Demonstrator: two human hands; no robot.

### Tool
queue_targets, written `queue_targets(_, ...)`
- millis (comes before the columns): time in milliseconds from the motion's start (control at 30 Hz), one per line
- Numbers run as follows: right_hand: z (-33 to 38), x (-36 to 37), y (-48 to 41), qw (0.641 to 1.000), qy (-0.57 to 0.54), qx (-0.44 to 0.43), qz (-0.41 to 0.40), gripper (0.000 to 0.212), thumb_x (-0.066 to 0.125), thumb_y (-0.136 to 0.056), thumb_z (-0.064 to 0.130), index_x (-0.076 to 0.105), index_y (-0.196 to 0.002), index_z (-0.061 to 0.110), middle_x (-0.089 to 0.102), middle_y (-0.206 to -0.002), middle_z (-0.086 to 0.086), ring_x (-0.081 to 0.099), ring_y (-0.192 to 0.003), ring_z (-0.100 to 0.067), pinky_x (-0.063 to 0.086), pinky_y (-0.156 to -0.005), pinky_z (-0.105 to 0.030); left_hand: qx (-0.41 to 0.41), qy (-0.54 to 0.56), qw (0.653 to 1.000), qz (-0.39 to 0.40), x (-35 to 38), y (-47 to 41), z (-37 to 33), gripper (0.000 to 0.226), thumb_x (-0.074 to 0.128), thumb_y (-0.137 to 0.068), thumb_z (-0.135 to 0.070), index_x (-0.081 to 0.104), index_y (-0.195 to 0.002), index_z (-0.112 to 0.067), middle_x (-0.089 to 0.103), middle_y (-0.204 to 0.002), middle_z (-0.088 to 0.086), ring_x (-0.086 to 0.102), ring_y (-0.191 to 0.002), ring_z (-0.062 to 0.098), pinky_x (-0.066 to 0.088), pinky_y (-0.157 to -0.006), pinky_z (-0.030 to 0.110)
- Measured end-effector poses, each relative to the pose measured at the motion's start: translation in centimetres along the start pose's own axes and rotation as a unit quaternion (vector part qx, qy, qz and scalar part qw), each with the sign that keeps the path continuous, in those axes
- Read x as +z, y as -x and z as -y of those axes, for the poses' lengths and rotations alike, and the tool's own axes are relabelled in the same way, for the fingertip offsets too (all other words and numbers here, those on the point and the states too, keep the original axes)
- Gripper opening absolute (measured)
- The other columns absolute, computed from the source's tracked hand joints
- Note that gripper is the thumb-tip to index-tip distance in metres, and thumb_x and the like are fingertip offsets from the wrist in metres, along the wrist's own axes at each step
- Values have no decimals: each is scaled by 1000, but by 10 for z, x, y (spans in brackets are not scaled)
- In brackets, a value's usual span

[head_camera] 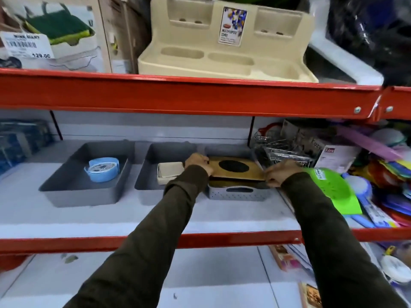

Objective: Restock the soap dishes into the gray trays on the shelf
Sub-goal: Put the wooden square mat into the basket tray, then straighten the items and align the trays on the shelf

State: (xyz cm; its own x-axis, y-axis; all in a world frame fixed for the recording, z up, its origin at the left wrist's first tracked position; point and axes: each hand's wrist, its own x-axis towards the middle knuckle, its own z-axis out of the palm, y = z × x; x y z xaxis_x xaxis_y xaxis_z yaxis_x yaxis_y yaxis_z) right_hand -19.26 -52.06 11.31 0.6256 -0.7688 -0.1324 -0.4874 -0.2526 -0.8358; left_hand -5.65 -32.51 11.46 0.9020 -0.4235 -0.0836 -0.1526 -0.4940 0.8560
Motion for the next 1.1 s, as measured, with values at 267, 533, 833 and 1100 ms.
queue_targets(267, 8, 20, -18, 969, 207, -91, -99, 28, 67, -77, 28, 75, -93, 6, 76, -93, -11, 70, -76, -25, 59, -72, -28, 28, -78, 994, -68, 12, -10, 0, 31, 64, -86, -14, 67, -117, -10, 67, -123, 13, 62, -115, 33, 50, -103, 39)
queue_targets(533, 32, 40, 9, 979, 125, -161, -2, 19, 61, -86, 16, 71, -102, 10, 67, -90, -2, 61, -87, -20, 47, -93, -31, 149, -151, 976, -50, -17, -9, 5, 29, 54, -91, -19, 61, -118, -12, 67, -118, 15, 62, -110, 35, 51, -99, 38)
queue_targets(833, 112, 141, 52, 936, 221, -254, 100, 41, 52, -92, 24, 50, -134, 21, 57, -133, -6, 55, -118, -26, 44, -103, -40, 210, -282, 932, -90, -126, -17, 55, 45, 52, -93, -25, 47, -137, -20, 56, -137, 8, 53, -125, 27, 43, -105, 38)
queue_targets(1100, 181, 269, 87, 896, 253, -341, 134, 42, 50, -94, 15, 50, -136, 19, 51, -142, -4, 48, -130, -24, 35, -104, -24, 82, -384, 918, -56, -238, -49, 127, 45, 53, -91, -21, 50, -133, -6, 54, -137, 17, 52, -127, 33, 42, -108, 38)
